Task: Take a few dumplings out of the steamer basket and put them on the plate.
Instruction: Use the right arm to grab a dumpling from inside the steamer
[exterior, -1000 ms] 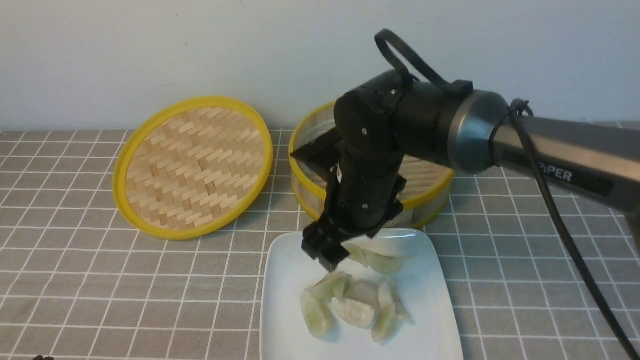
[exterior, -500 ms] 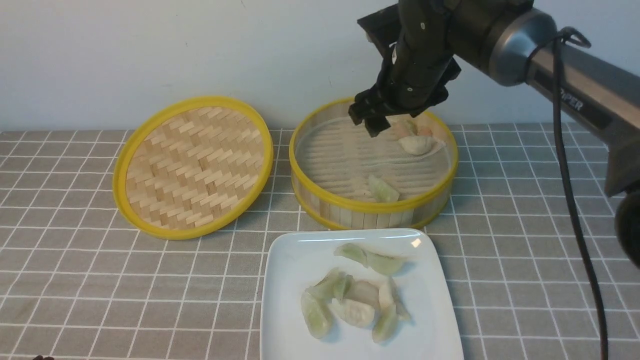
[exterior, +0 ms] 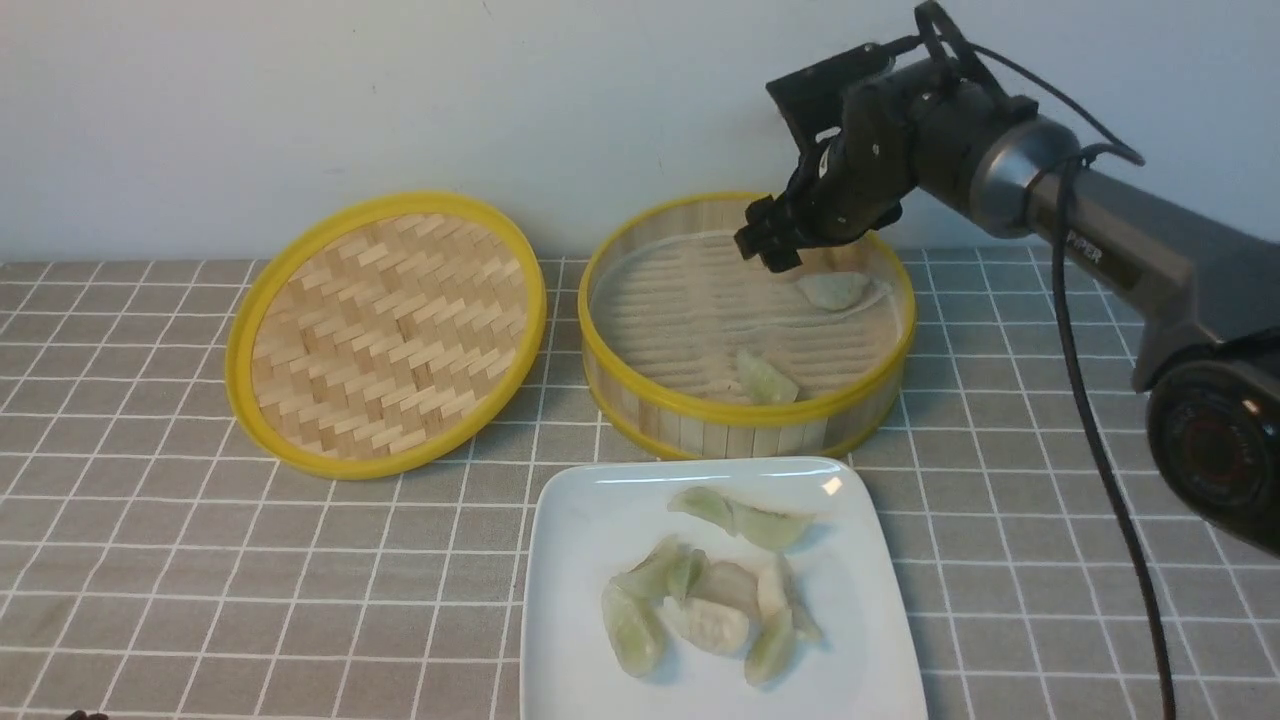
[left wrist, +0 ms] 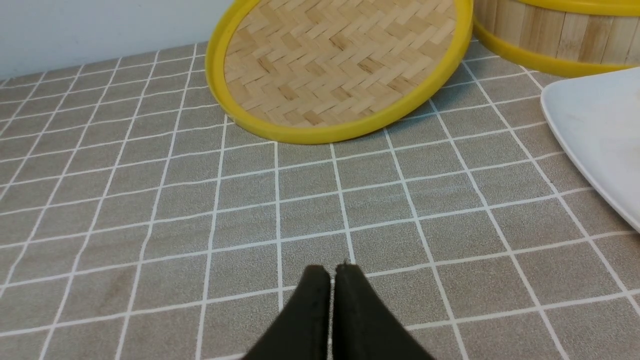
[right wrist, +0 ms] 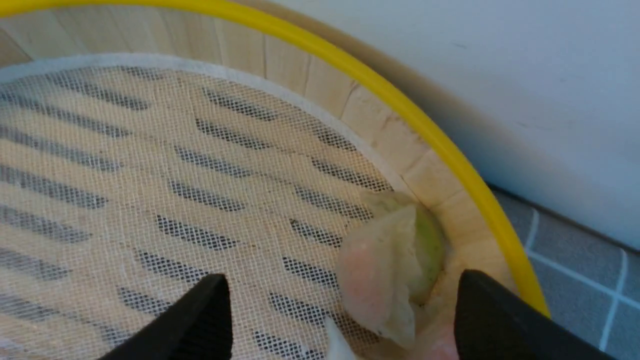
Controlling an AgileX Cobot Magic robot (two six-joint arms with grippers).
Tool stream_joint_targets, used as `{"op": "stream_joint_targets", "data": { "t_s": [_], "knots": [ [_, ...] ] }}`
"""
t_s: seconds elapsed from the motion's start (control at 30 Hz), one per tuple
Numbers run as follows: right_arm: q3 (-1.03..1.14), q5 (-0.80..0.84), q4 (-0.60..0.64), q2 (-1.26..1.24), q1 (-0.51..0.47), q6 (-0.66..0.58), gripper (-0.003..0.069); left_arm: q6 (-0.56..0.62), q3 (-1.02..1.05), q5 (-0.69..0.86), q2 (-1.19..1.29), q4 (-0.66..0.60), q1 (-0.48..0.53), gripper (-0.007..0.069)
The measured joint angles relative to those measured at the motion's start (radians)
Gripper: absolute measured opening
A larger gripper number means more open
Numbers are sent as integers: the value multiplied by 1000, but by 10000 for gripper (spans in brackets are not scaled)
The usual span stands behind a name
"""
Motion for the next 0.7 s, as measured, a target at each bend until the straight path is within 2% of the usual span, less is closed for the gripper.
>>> {"op": "stream_joint_targets", "data": {
  "t_s": [0.4,0.53,0.7],
  "knots": [
    [-5,57,-9,39,0,-97,541,0,0,0,0,0,0,-5],
    [-12,115,-12,39,0,-100,541,0,0,0,0,0,0,-5],
    [-20,230,50,30,-2,-113,538,0,0,0,0,0,0,-5]
  ]
}}
